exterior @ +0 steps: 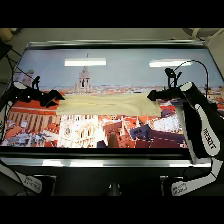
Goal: Fold the shirts.
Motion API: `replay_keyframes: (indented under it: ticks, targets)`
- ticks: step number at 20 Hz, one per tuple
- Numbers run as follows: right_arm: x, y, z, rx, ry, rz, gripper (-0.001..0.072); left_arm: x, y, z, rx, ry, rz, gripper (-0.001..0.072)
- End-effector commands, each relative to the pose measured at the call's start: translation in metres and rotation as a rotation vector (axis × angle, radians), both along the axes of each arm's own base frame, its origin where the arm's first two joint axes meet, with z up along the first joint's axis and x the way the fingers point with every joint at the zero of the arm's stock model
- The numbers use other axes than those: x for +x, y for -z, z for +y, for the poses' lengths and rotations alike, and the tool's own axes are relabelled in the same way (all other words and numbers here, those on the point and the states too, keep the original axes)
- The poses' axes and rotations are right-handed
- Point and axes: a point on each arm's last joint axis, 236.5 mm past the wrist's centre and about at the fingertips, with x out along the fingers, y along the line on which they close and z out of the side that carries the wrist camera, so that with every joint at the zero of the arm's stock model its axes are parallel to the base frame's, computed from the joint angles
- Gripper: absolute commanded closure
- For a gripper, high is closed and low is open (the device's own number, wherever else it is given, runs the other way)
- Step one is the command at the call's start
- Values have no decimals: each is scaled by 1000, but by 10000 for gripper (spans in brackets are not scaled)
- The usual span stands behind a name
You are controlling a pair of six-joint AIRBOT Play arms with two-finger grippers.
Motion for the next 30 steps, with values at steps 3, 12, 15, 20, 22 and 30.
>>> replay_keyframes:
  ticks: [3,12,15,20,22,30]
  targets:
    - [-39,-6,-52,-48,-25,138,8,22,-74,27,-4,-31,-127,30]
    - [-52,34,-31,302,67,328,3,11,-167,-7,39,51,-301,33]
    - [-53,46,-14,343,64,369,4,9,-170,-32,34,101,-310,33]
    - [-39,35,11,354,54,318,694,2,-164,-87,31,249,-322,260]
    - [-28,12,7,334,65,241,691,-2,-157,-120,39,343,-347,682]
    - [-47,-123,44,272,-53,23,692,-24,-42,-275,-107,468,-164,685]
